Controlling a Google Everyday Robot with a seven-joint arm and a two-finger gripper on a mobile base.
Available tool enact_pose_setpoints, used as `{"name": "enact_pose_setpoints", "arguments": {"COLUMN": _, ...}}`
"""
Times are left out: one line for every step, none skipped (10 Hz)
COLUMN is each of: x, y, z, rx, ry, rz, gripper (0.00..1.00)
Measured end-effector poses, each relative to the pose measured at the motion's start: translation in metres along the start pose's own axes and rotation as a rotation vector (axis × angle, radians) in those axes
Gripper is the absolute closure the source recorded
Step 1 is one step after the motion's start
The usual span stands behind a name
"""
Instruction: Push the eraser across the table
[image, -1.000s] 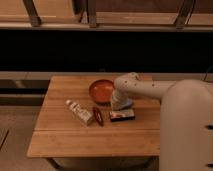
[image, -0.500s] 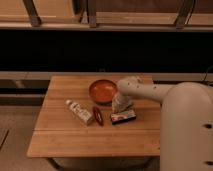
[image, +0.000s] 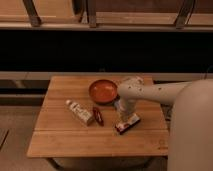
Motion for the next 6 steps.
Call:
{"name": "enact_pose_setpoints", "arguments": {"x": 0.021, "y": -0.003, "z": -0.006, "rx": 0.027, "ry": 0.037, "rz": 0.025, "gripper": 1.00}}
{"name": "enact_pose_setpoints", "arguments": {"x": 0.037, "y": -0.004, "z": -0.011, "rx": 0.047, "ry": 0.067, "rz": 0.043, "gripper": 1.00}}
{"name": "enact_pose_setpoints", "arguments": {"x": 0.039, "y": -0.002, "z": -0.018, "rx": 0.064, "ry": 0.069, "rz": 0.045, "gripper": 1.00}}
{"name": "enact_pose_setpoints", "arguments": {"x": 0.032, "y": 0.003, "z": -0.028, "rx": 0.081, "ry": 0.048, "rz": 0.037, "gripper": 1.00}}
{"name": "enact_pose_setpoints", "arguments": {"x": 0.007, "y": 0.015, "z": -0.056, "rx": 0.101, "ry": -0.027, "rz": 0.017, "gripper": 1.00}}
{"name": "enact_pose_setpoints", "arguments": {"x": -0.008, "y": 0.024, "z": -0.075, "rx": 0.109, "ry": -0.077, "rz": 0.008, "gripper": 1.00}}
